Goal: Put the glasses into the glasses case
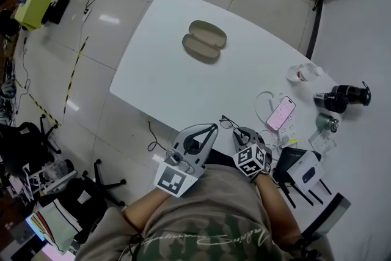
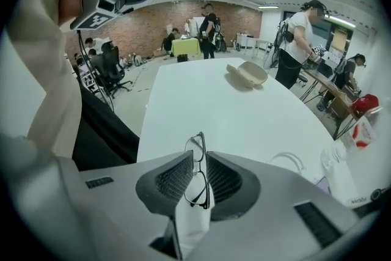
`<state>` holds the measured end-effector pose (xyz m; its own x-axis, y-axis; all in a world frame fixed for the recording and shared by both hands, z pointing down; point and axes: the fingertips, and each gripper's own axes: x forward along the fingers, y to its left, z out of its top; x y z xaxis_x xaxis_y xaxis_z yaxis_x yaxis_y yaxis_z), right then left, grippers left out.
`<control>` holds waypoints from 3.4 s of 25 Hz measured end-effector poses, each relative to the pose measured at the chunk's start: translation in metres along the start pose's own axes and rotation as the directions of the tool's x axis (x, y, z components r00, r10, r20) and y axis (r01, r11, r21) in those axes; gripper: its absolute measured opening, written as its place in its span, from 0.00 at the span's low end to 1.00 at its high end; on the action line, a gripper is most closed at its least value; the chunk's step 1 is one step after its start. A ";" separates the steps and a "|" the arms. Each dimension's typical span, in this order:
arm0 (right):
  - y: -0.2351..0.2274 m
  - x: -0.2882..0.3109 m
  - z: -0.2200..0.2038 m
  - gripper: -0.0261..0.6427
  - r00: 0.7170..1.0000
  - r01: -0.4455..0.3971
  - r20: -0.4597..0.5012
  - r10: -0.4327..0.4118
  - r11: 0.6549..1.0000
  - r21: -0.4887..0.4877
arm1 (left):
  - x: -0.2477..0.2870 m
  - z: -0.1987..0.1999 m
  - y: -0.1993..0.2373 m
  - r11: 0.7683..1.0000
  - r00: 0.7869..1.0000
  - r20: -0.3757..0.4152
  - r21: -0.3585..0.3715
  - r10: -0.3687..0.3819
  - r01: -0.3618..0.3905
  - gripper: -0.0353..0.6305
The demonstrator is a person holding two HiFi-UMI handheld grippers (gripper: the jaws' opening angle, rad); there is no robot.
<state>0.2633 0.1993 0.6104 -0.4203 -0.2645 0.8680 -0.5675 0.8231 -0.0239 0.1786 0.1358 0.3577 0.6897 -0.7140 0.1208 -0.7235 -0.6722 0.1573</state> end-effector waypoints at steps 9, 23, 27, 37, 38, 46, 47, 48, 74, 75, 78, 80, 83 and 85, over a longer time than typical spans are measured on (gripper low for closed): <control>0.001 0.030 -0.018 0.11 0.995 -0.078 -0.071 0.075 0.996 -0.051 | 0.008 -0.006 0.002 0.999 0.999 -0.010 -0.027 0.030 -0.031 0.05; 0.002 0.045 -0.020 0.11 0.987 -0.116 -0.128 0.099 0.984 -0.137 | 0.010 -0.016 0.011 0.997 0.996 -0.033 -0.026 0.077 -0.078 0.05; 0.002 0.047 -0.025 0.11 0.983 -0.112 -0.162 0.085 0.980 -0.165 | 0.007 -0.017 0.012 0.996 0.996 -0.033 -0.043 0.079 -0.080 0.05; 0.001 0.056 -0.035 0.11 0.971 -0.128 -0.222 0.088 0.976 -0.175 | -0.002 -0.018 0.015 0.996 0.996 -0.030 -0.051 0.078 -0.080 0.05; 0.001 0.055 -0.035 0.11 0.970 -0.130 -0.226 0.090 0.977 -0.169 | -0.003 -0.018 0.015 0.995 0.996 -0.026 -0.054 0.082 -0.083 0.05; 0.003 0.058 -0.035 0.11 0.963 -0.130 -0.260 0.072 0.969 -0.210 | -0.015 -0.013 0.019 0.996 0.997 -0.026 -0.030 0.078 -0.078 0.05; 0.003 0.058 -0.035 0.11 0.962 -0.133 -0.264 0.075 0.968 -0.211 | -0.016 -0.012 0.019 0.997 0.997 -0.025 -0.029 0.074 -0.075 0.05; 0.003 0.059 -0.035 0.11 0.960 -0.138 -0.269 0.078 0.967 -0.213 | -0.017 -0.011 0.019 0.998 0.998 -0.025 -0.021 0.065 -0.066 0.05; -0.003 0.053 -0.021 0.07 0.960 -0.041 -0.280 -0.011 0.982 -0.182 | -0.032 0.042 0.043 0.987 0.987 0.088 -0.073 -0.136 0.143 0.05; -0.003 0.051 -0.018 0.07 0.962 -0.039 -0.272 -0.012 0.983 -0.180 | -0.033 0.042 0.044 0.986 0.986 0.091 -0.079 -0.141 0.148 0.05; 0.003 0.050 -0.013 0.07 0.966 -0.042 -0.260 -0.005 0.984 -0.173 | -0.039 0.038 0.048 0.983 0.984 0.098 -0.086 -0.151 0.160 0.05; 0.008 0.052 -0.014 0.07 0.962 -0.040 -0.272 -0.011 0.983 -0.179 | -0.046 0.035 0.046 0.983 0.982 0.094 -0.063 -0.167 0.173 0.05; 0.007 0.053 -0.013 0.07 0.956 -0.020 -0.290 -0.035 0.983 -0.183 | -0.055 0.035 0.045 0.978 0.972 0.104 0.005 -0.209 0.210 0.05; 0.008 0.053 -0.011 0.07 0.956 -0.003 -0.290 -0.045 0.986 -0.166 | -0.060 0.029 0.050 0.977 0.975 0.095 -0.056 -0.199 0.205 0.05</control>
<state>0.2436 0.1974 0.6616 -0.1711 -0.1447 0.9746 -0.4407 0.8959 0.0556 0.0999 0.1390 0.3302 0.8139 -0.5809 -0.0070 -0.5635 -0.7924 0.2334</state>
